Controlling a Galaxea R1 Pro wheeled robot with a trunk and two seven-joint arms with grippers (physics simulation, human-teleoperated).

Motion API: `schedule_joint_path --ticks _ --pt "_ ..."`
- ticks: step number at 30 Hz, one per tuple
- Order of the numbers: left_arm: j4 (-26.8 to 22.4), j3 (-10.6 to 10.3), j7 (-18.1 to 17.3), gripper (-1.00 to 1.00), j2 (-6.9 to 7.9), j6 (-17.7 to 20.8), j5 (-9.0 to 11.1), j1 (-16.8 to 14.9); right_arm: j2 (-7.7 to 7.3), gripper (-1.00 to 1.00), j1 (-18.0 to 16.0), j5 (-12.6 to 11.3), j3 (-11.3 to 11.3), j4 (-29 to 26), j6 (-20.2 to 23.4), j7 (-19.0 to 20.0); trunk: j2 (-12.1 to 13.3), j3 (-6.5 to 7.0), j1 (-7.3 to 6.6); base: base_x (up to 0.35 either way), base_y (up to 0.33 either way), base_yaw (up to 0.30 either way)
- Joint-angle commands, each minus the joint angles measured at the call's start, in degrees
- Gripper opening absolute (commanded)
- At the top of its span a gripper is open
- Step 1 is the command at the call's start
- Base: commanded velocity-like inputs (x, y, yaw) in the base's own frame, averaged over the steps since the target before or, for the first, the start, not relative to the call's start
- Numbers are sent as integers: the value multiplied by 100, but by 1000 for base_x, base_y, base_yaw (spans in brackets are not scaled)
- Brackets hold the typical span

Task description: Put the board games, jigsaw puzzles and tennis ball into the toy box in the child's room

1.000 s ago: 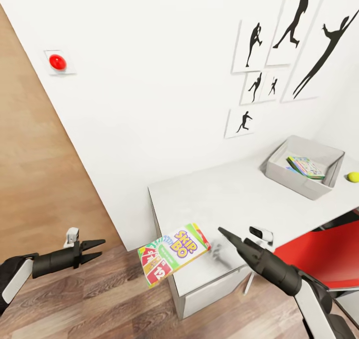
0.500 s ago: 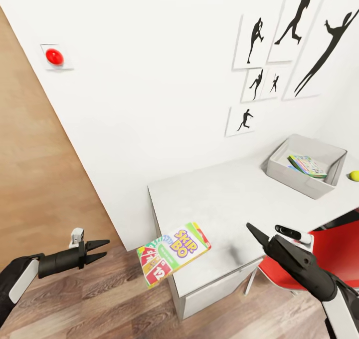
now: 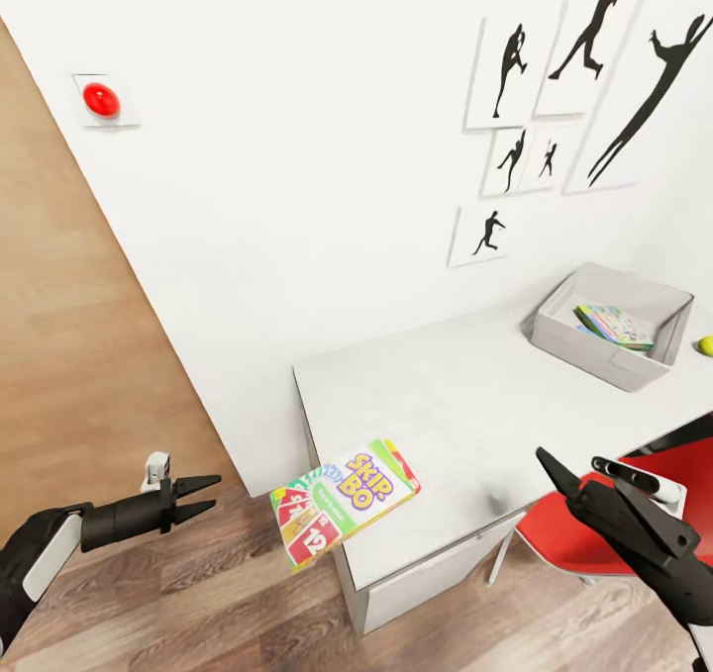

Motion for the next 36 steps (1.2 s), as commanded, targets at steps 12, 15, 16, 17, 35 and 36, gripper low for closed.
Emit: schedule_joint_path --ticks 12,15,16,17,35,36 --pt "0 -4 -13 100 -76 29 -2 -3 -4 100 4 -29 -23 -1 49 2 -487 -222 265 0 0 0" --pt "0 -8 -14 100 -128 21 -4 -3 -4 100 4 -25 -24 0 45 -1 -527 -240 287 0 0 0" --pt "0 -14 -17 100 -145 21 -4 -3 -4 100 4 -24 -24 2 44 -1 -527 -240 287 0 0 0" --pt "0 -16 -18 100 -154 19 -5 -3 -4 100 4 -24 -24 1 44 -2 -527 -240 287 0 0 0" --pt "0 -60 21 100 -249 6 -71 -3 3 100 4 -24 -25 8 42 -3 -527 -240 287 -102 -48 0" --pt "0 -60 17 100 -251 6 -72 -3 4 100 4 -24 -25 8 42 -3 -527 -240 287 -74 -43 0"
